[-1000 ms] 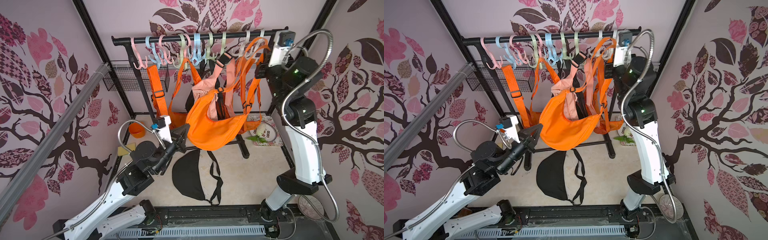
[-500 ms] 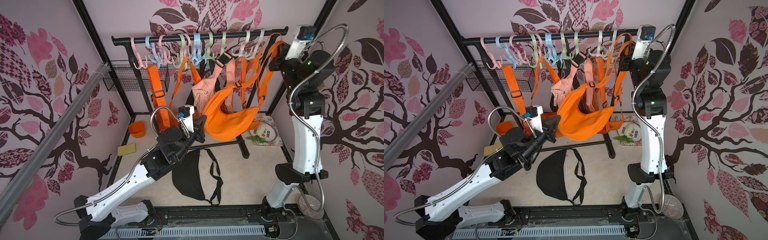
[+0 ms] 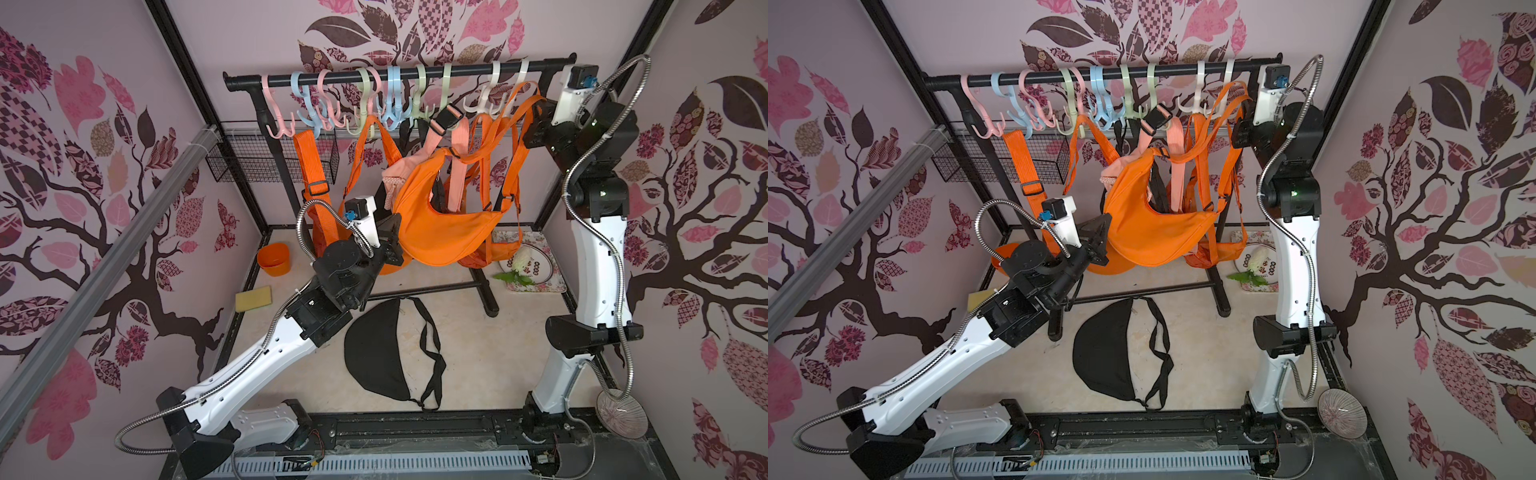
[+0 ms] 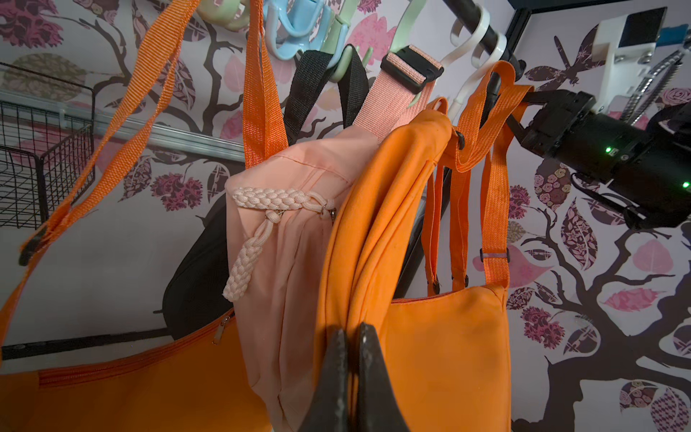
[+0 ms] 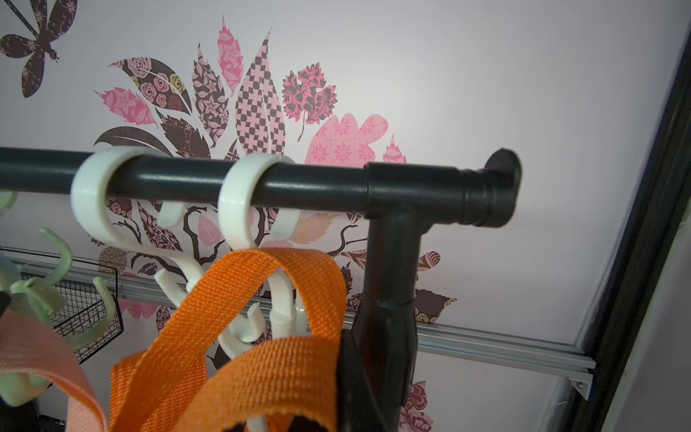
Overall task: Hang the bag on a hook
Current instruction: Hang the bag on the hook.
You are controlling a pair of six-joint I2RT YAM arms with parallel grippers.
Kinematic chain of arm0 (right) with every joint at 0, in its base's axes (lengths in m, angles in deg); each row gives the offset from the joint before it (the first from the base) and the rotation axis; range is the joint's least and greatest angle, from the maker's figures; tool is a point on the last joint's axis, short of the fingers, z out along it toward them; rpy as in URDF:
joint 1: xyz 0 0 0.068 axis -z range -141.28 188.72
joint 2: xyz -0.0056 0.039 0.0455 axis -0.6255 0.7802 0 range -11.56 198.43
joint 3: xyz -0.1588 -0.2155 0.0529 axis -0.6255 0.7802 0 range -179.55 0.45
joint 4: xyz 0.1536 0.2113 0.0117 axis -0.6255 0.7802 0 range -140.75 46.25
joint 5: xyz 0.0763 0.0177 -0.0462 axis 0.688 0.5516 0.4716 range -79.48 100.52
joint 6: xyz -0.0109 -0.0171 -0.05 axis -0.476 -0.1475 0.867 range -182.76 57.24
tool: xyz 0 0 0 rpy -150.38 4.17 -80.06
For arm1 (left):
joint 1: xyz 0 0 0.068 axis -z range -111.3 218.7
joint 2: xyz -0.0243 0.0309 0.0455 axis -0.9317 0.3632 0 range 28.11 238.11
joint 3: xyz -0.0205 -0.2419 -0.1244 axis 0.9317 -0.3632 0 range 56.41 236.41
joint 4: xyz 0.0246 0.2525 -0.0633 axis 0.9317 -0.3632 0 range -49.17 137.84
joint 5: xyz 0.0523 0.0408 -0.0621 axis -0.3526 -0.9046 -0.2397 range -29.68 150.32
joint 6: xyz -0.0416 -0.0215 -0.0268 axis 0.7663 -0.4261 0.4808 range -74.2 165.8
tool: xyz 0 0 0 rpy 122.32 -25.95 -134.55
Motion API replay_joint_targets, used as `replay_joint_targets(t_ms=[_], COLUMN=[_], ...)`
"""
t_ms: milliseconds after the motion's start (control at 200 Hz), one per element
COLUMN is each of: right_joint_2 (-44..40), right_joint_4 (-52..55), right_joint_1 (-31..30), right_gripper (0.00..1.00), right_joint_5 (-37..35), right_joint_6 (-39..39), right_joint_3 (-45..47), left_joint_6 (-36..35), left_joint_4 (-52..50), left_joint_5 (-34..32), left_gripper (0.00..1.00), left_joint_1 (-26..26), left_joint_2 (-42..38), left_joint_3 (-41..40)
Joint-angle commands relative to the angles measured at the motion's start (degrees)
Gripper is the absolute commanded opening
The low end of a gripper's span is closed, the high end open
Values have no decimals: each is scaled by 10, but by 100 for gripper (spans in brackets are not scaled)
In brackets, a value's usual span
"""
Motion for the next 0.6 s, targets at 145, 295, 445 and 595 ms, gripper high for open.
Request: replay_joint_targets(t_ms=[145,295,445,595], right_joint_2=[51,72,58,-7], right_joint_4=[-5,34,49,-8], right_joint_1=[2,2,2,1], right_gripper=[0,0,0,0], right_joint_5=[7,-7,-25,-53], right_joint_6=[9,18,22,17], right_joint_3=[-17,-12,46,188], left_joint_6=[3,16,36,58], left_joint_4=[-38,-59,-73,-82], left_joint_5=[-3,-1,-1,5], left_gripper=[0,0,0,0], left_joint_1=[-4,-5,-4,-4], left_joint_2=[36,52,66,75], left_joint_3=[77,93,95,79])
